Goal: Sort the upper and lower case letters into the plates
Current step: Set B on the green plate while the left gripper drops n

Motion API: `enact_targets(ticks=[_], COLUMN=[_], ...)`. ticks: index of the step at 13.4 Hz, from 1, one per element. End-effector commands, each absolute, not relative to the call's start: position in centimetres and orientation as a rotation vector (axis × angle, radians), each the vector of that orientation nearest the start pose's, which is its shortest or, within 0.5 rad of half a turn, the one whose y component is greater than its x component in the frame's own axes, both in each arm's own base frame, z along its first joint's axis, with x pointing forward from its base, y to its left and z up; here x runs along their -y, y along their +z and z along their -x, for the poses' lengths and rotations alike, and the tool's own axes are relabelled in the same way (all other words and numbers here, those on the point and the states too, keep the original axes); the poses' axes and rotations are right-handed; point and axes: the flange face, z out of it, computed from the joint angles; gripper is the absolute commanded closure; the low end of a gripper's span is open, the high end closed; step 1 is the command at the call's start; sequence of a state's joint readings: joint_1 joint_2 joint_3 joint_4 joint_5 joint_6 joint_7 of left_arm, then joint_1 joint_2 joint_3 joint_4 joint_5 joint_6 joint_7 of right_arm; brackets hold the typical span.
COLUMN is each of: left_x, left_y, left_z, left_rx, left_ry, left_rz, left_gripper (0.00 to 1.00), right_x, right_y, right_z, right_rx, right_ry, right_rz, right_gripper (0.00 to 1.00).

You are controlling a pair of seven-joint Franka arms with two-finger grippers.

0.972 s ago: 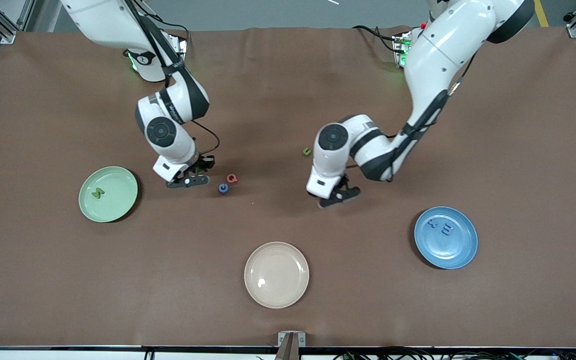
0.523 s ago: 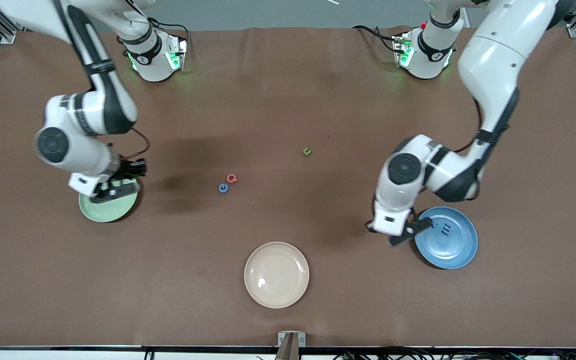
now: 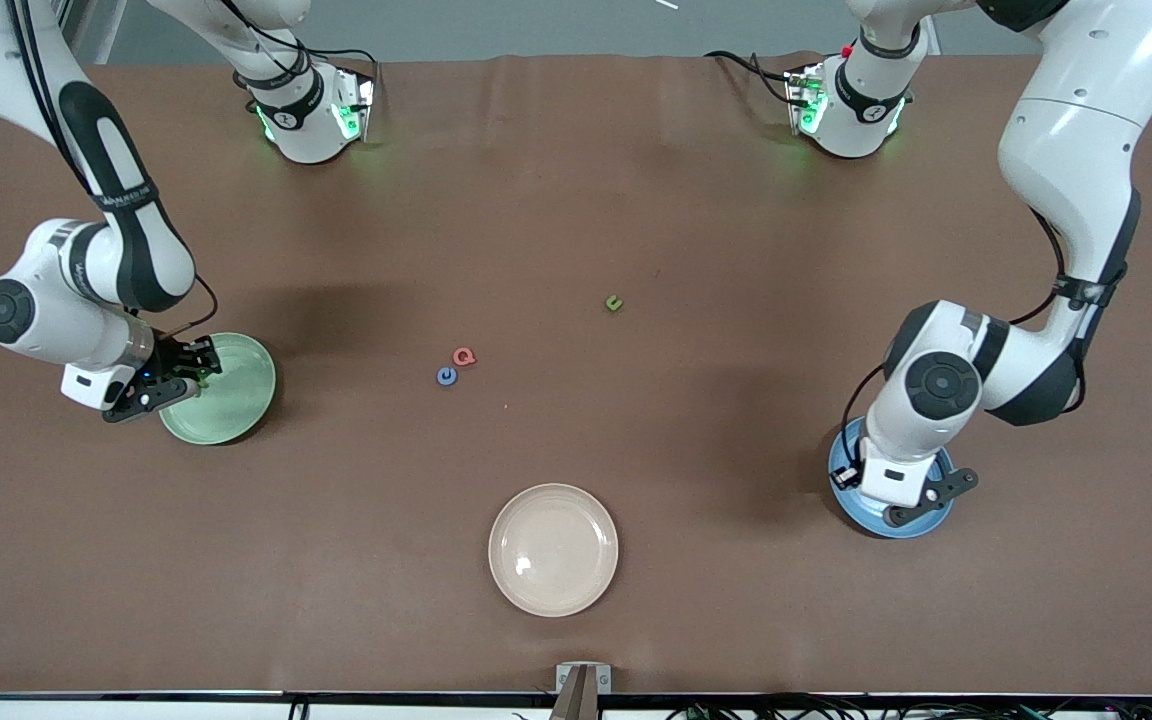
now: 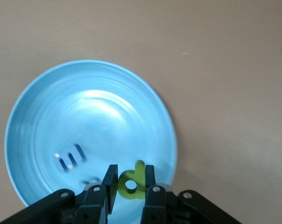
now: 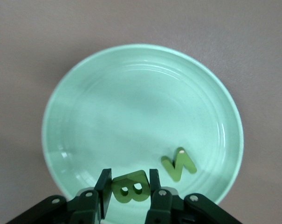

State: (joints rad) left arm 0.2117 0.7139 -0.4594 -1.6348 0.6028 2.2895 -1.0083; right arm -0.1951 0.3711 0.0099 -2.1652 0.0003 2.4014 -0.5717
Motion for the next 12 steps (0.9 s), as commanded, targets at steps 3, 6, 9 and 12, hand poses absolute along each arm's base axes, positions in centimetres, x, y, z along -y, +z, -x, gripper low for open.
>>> enact_targets(ticks=[3, 6, 9, 12], left_x=[10.4, 13.4, 19.8, 26.1], left_y=[22.1, 23.4, 23.8, 23.5], left_z=[-68.6, -67.3, -63.5, -59.6], left_rx=[0.751, 0.754, 0.803, 0.855], left_ry=[-0.215, -0.187, -0.088, -0.041], left_rz=[2.965, 2.963, 2.952, 2.964], left_gripper=[0.06, 0.0, 0.01, 0.04], right_x=[10.3, 10.2, 8.4, 1.1], right_y=[17.9, 17.9, 21.9, 29.6], right_z=[-53.9, -53.9, -54.6, -55.5], right_rx=[0.602, 0.603, 0.621, 0.459], right_ry=[0.169, 0.18, 0.19, 0.225], right_rz=[3.018, 3.014, 3.005, 3.059], right_gripper=[0.76, 0.41, 0.11, 0.12])
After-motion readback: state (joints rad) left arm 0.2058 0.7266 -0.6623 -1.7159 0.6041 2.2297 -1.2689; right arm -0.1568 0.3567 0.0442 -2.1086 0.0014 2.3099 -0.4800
